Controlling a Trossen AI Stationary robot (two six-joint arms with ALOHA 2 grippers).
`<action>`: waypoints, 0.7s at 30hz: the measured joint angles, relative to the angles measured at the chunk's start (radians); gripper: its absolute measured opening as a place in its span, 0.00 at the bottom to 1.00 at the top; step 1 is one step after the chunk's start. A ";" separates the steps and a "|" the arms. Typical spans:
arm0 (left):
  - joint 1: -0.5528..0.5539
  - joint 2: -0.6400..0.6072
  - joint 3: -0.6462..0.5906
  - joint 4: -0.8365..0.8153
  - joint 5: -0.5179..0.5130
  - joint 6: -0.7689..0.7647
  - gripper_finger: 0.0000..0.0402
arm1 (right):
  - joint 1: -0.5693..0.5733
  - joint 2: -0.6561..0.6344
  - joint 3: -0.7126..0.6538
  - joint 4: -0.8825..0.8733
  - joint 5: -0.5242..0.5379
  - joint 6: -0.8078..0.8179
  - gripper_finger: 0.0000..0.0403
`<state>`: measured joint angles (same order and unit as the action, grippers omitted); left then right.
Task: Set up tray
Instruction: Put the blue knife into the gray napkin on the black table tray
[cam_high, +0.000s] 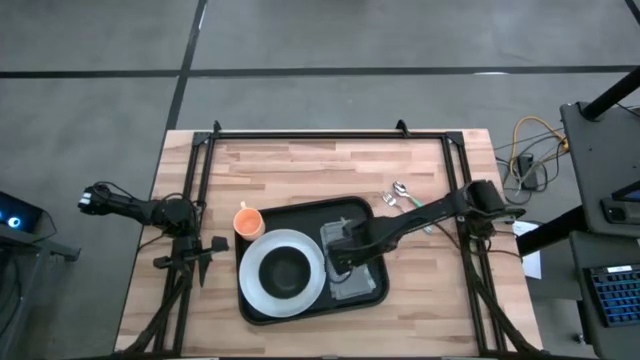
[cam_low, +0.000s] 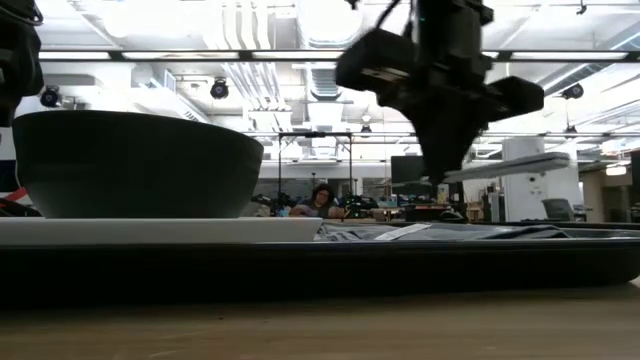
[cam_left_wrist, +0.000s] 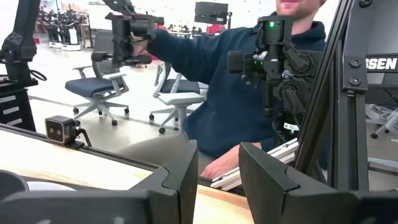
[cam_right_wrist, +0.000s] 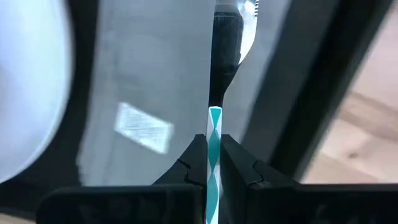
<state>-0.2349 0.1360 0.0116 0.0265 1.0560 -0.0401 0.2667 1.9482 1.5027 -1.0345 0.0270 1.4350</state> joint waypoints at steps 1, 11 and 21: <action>0.000 0.000 0.000 0.000 0.000 0.000 0.24 | 0.003 0.016 0.023 -0.003 0.000 0.009 0.03; 0.000 0.001 0.000 0.000 0.000 0.000 0.24 | 0.006 0.149 0.195 -0.009 0.007 0.074 0.03; 0.000 0.000 0.000 0.000 0.000 0.000 0.24 | 0.010 0.264 0.404 -0.064 0.025 0.121 0.03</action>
<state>-0.2348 0.1364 0.0116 0.0265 1.0557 -0.0399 0.2768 2.2125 1.9070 -1.0989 0.0525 1.5560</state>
